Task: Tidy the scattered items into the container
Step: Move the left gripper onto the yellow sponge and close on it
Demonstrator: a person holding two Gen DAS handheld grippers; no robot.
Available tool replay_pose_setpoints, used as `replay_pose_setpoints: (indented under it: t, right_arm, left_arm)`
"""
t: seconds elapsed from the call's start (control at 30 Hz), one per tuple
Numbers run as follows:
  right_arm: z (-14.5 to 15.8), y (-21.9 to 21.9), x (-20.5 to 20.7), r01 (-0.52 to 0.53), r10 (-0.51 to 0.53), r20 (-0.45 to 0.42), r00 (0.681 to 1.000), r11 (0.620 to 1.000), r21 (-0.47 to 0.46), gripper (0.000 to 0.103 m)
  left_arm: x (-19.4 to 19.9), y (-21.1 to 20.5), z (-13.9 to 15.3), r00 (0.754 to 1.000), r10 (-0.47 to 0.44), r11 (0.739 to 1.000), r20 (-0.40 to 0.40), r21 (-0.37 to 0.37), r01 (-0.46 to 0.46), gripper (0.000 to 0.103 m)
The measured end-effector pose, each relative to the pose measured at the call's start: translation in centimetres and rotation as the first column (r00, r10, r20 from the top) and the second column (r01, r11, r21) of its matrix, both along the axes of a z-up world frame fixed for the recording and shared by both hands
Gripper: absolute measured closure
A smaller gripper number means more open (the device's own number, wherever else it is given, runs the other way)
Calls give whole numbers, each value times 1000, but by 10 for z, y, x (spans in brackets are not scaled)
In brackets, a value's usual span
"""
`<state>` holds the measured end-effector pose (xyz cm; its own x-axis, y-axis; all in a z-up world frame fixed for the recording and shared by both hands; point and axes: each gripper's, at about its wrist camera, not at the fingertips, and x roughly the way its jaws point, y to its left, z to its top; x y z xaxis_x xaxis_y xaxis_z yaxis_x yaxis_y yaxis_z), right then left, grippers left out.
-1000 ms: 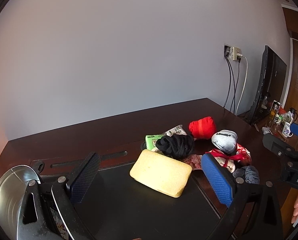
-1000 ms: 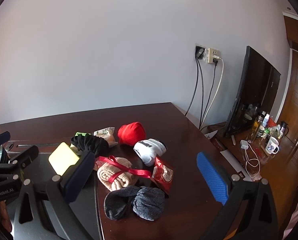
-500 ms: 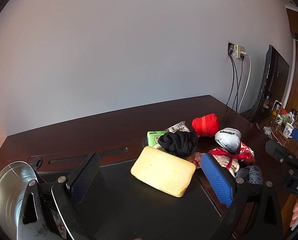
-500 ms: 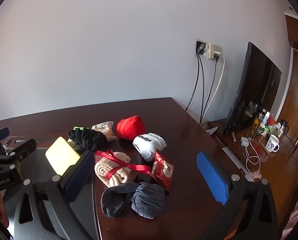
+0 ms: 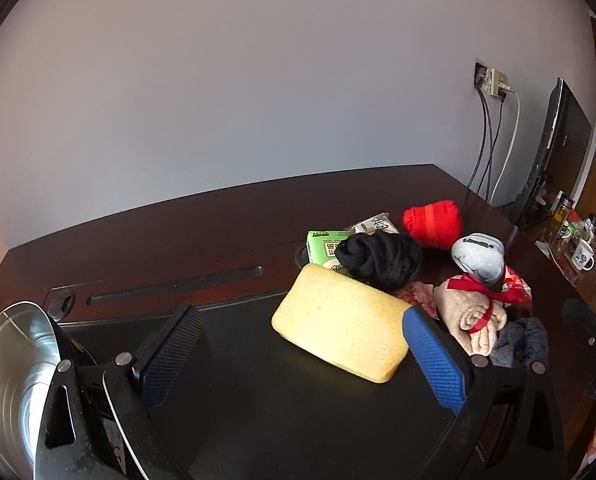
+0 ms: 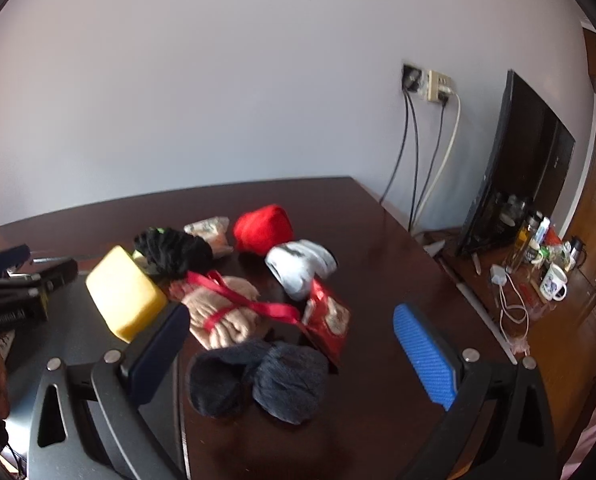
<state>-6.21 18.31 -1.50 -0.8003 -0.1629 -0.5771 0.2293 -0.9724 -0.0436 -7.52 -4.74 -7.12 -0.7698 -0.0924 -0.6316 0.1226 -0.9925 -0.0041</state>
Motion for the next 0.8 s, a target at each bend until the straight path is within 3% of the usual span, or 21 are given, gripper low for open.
replay_pose_setpoints:
  t: [0.3,0.47,0.57,0.8]
  right_arm:
    - [-15,7,-1,-37,38,44,998,999,-23,6]
    - [-29,12,-3,-57,59,87,994,998,-31,8]
    - [-35,14,-5,-64,68,109,992,997,-38,17]
    - [-40,17,-8,-56,62,116,991,997,-54,16]
  left_arm:
    - [-15,9,-14,998,-38,999,40,-12,39,1]
    - [-29,5,-29,994,-59,998,97,29,56,1]
    - [-38,1,-38,988,-90,994,126,66,83,1]
    - [-50,3,-43,981,-108,984,162,158,82,1]
